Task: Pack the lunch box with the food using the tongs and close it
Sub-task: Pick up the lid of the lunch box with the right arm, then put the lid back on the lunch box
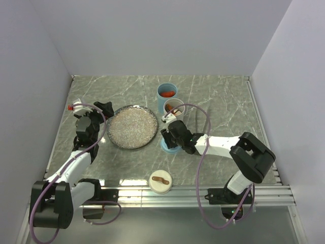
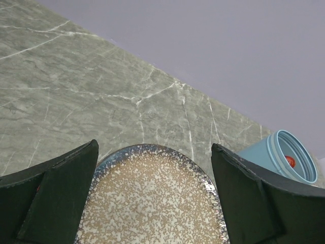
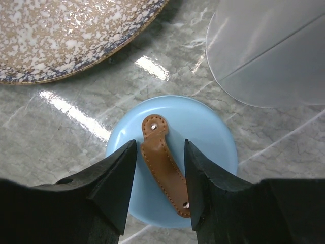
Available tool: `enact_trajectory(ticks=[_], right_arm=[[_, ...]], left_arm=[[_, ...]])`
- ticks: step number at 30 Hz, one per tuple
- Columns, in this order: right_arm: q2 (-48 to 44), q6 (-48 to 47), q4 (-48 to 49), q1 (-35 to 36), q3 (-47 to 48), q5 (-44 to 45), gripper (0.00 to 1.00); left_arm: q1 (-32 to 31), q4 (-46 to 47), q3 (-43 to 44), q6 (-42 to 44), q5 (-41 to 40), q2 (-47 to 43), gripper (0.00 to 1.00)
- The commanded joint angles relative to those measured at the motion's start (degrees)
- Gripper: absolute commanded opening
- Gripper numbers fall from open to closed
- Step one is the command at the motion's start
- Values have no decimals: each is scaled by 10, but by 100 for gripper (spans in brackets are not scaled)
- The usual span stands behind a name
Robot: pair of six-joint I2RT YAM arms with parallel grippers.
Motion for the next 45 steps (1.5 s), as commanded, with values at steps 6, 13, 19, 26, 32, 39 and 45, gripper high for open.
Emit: enact_trajectory(ticks=[6, 13, 19, 26, 32, 39, 45], right_arm=[[0, 18, -14, 1, 16, 30, 31], [-65, 30, -90, 7, 15, 48, 6], [-213, 87, -226, 12, 20, 129, 2], [-303, 86, -295, -9, 95, 240, 3], [-247, -8, -191, -105, 209, 110, 5], [6, -46, -214, -169, 495, -35, 6], [215, -59, -335, -177, 749, -72, 6]], left_arm=[[2, 31, -2, -6, 8, -11, 100], [2, 30, -2, -6, 6, -15, 99], [2, 29, 0, -6, 12, -8, 99], [2, 25, 3, -7, 10, -10, 99], [2, 26, 11, -7, 12, 10, 99], [2, 24, 27, -1, 10, 35, 99], [2, 25, 40, 2, 17, 57, 99]])
